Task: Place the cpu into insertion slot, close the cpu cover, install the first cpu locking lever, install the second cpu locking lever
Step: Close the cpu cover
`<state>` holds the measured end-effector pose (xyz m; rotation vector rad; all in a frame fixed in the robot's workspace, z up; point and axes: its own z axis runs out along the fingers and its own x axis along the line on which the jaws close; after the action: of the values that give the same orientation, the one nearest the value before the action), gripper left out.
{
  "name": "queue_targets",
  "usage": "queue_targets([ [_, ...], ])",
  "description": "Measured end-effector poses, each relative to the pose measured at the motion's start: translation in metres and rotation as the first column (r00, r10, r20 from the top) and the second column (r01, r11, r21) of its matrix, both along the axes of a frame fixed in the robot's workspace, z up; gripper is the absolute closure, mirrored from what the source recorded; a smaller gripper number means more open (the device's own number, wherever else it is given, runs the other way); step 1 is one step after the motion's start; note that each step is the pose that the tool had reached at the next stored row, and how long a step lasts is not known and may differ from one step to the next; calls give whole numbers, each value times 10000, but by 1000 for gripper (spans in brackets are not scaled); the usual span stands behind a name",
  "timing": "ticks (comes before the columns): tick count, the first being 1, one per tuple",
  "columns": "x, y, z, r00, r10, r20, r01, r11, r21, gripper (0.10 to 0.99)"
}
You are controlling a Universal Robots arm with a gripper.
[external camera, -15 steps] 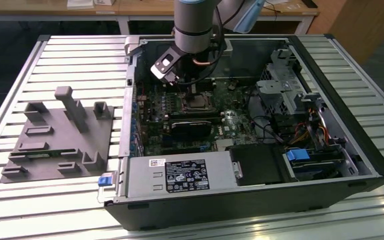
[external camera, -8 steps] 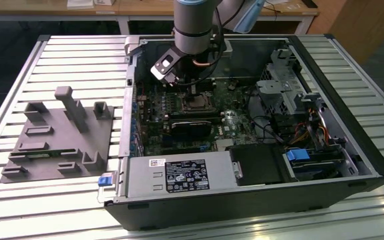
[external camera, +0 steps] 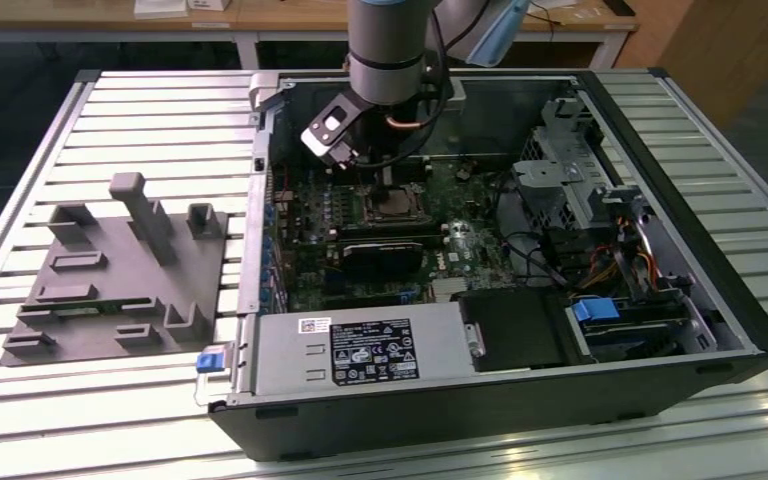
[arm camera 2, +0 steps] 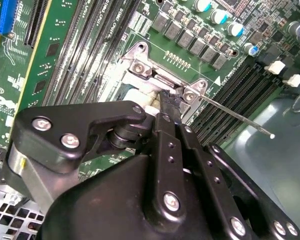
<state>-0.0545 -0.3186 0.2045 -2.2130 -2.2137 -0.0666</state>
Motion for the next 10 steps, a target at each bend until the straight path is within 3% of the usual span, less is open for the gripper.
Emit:
queue_targets([
  [10,144,0,0,10000,-20,-3,20,10000,-3,980],
])
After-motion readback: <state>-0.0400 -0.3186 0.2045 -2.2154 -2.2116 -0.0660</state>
